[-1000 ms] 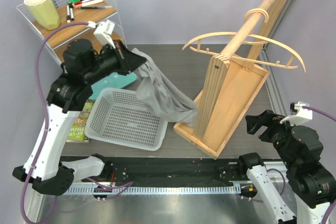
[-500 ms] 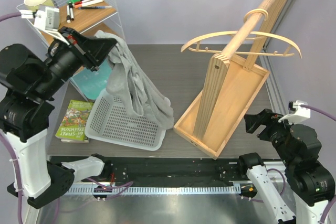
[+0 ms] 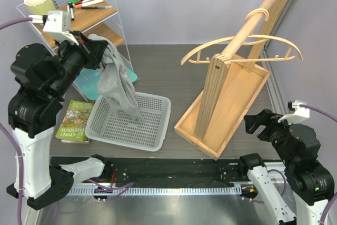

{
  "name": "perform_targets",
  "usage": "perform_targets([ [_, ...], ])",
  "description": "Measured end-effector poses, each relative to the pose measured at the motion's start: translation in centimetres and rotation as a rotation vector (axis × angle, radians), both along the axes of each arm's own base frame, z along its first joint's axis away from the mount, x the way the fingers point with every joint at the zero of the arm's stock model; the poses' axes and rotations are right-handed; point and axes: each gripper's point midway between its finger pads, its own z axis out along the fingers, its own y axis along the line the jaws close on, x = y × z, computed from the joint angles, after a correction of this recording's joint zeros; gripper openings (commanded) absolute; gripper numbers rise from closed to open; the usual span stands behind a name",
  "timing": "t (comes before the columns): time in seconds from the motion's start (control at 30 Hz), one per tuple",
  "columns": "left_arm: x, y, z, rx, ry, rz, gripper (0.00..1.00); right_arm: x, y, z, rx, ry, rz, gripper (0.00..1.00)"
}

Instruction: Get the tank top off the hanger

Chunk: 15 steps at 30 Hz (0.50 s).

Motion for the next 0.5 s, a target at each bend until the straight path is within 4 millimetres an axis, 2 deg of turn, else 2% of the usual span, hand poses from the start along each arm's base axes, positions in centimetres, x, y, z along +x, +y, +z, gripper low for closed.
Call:
perform_targets([
  [0.13, 1.4, -0.1, -2.8, 0.031, 0.071, 0.026, 0.0, 0.1, 0.1, -0.4, 0.0, 0.01, 0.005, 0.85],
  [0.2, 1.8, -0.4, -4.6, 0.031, 0.104, 0.024, 0.0, 0.1, 0.2, -0.4, 0.001, 0.012, 0.009, 0.85],
  [0.23, 2.0, -0.7, -6.2, 0.027, 0.124, 0.017, 0.0, 0.2, 0.3, -0.5, 0.002, 0.011, 0.011, 0.85],
  [0.33, 2.2, -1.4, -12.5, 0.028, 0.243, -0.001, 0.0, 0.4, 0.4, -0.6, 0.003, 0.012, 0.016, 0.85],
  [0.5, 1.5, -3.8, -24.6, -0.06, 0.534, -0.059, 0.0, 0.4, 0.6, -0.9, 0.006, 0.02, 0.028, 0.85],
])
